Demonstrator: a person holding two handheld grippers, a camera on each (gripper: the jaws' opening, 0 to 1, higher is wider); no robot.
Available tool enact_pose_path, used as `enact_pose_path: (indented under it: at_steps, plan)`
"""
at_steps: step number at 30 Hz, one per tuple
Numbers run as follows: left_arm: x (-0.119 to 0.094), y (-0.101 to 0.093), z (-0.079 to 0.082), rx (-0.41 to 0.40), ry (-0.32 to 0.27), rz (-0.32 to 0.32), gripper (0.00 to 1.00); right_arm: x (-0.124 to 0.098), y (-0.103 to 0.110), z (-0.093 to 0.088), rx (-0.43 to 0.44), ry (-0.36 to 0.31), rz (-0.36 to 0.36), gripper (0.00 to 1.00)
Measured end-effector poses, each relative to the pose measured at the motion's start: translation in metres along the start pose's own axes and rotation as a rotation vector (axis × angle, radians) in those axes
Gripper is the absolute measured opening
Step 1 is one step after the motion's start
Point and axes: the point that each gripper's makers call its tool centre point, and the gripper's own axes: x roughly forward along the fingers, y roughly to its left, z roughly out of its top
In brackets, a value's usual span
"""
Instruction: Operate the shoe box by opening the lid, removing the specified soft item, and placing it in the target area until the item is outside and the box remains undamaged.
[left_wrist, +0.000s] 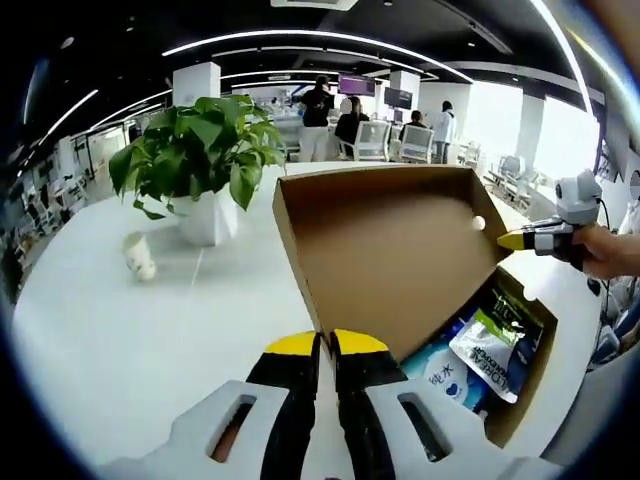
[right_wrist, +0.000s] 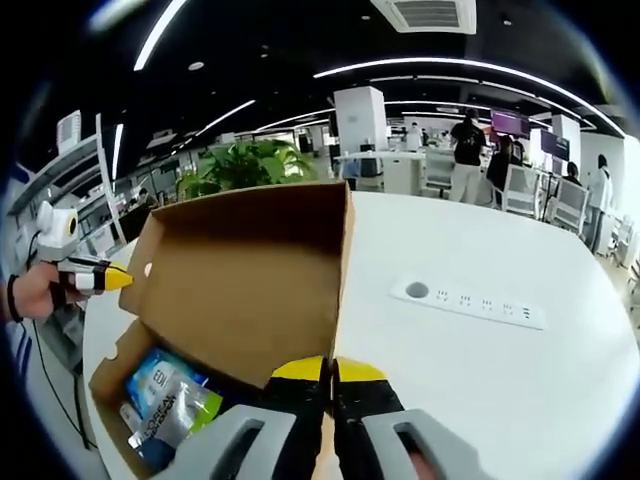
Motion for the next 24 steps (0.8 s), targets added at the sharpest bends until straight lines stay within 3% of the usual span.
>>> enact_pose_path:
  at_steps: [24]
  plan:
    - [0.023,0.008,-0.008,-0.032,0.065,-0.001,0.03,0.017,-0.004,-0.009,0.040,0.038,-0.013,0.00]
